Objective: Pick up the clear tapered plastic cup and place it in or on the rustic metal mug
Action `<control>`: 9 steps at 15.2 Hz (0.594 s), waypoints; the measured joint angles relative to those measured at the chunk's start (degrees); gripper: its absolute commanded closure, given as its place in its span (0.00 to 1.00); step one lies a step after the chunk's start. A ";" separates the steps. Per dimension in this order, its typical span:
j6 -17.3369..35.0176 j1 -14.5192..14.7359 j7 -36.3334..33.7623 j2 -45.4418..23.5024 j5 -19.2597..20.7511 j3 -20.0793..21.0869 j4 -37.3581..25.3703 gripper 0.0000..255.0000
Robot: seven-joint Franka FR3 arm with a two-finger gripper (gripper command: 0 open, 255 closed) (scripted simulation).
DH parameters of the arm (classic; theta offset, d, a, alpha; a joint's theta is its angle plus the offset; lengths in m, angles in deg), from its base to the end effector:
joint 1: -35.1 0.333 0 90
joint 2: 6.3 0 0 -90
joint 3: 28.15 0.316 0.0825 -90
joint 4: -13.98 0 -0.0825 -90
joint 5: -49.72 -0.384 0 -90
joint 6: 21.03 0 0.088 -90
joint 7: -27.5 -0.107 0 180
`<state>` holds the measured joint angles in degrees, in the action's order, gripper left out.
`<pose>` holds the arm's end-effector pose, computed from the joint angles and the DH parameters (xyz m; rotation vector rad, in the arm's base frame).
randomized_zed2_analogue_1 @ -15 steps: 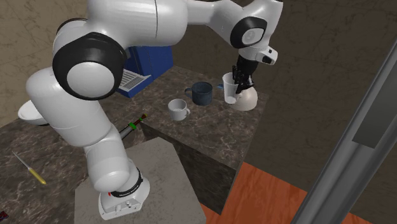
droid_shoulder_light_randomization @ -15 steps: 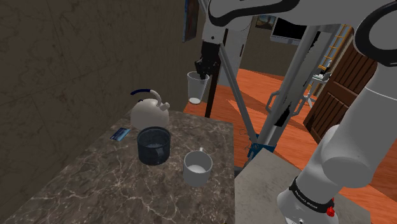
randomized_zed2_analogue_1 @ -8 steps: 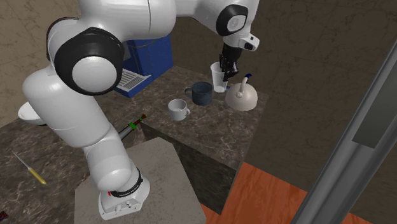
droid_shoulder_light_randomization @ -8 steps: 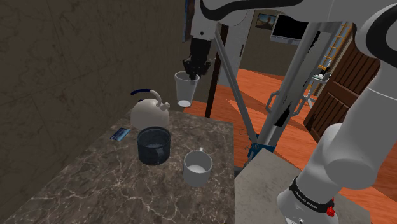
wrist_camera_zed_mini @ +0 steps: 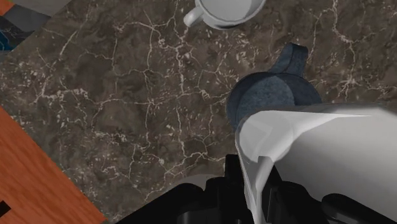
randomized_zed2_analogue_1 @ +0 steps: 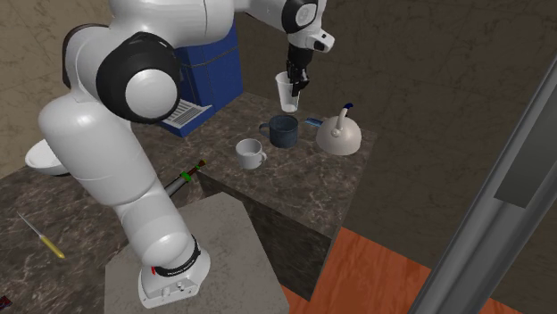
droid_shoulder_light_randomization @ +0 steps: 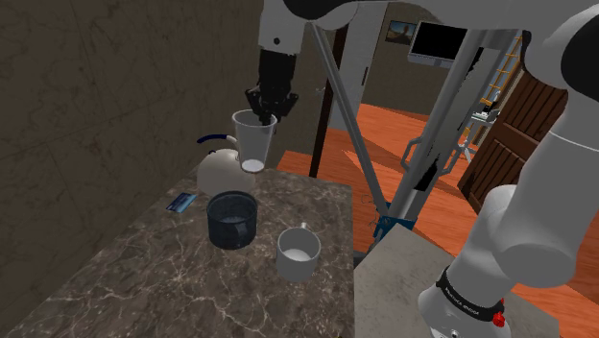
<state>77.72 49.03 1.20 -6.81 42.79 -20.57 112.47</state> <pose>0.5218 0.2173 0.5630 -3.0280 0.1550 0.0802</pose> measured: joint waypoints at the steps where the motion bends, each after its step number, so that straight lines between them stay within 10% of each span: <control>1: -0.29 0.67 -1.40 -0.57 0.09 0.66 -0.97 1.00; 9: 2.22 3.23 -6.21 -2.31 0.41 3.04 -0.75 1.00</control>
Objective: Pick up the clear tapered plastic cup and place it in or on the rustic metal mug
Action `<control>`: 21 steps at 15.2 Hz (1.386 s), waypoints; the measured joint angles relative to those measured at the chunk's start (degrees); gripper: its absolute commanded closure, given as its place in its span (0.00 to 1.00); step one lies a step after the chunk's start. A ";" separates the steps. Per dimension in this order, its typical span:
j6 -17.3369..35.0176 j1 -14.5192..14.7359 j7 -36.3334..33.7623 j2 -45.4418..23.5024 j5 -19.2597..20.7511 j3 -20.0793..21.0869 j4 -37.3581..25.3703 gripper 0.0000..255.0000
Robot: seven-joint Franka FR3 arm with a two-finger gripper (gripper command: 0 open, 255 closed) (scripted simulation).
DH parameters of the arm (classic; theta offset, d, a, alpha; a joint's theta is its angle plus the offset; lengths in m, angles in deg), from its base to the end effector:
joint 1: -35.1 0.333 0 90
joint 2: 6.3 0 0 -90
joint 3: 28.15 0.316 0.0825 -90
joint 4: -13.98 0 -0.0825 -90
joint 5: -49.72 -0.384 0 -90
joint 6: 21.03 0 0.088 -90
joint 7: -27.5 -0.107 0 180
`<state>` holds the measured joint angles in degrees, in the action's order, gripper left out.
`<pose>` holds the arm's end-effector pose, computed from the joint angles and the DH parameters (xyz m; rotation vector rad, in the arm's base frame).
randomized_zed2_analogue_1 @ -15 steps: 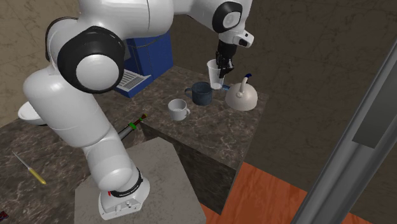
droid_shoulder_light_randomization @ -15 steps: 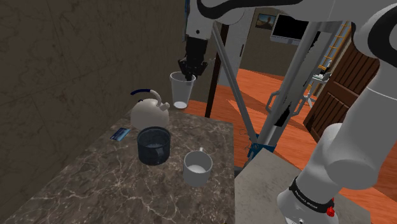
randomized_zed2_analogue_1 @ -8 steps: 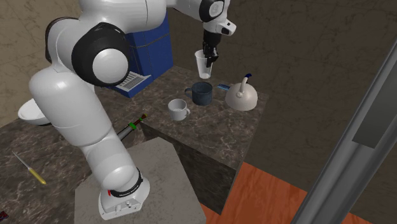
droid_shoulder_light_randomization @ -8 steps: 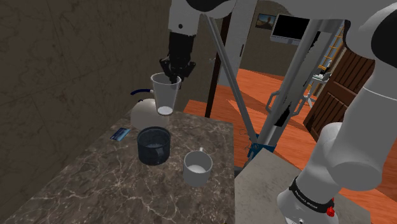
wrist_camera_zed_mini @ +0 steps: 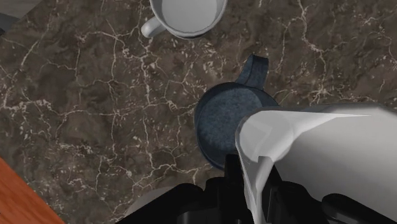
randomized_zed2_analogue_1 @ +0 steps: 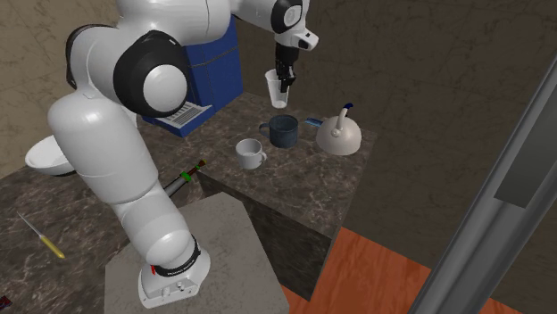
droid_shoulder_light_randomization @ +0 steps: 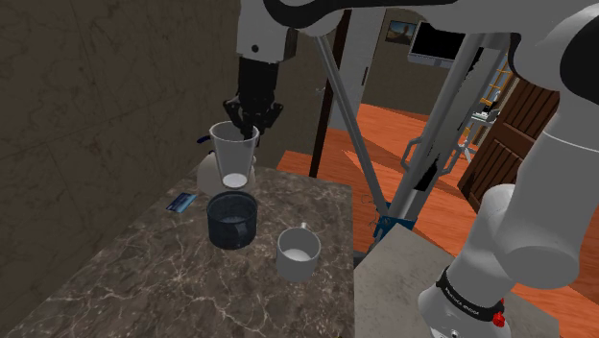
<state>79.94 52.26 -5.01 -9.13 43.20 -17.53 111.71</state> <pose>0.5088 0.2770 0.5500 -3.0279 0.1577 0.0818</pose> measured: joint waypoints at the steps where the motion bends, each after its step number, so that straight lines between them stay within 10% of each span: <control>1: 0.96 -0.01 0.14 0.06 -0.03 -0.01 1.04 1.00; 21: 12.31 0.10 1.25 -1.26 -0.19 0.07 11.12 1.00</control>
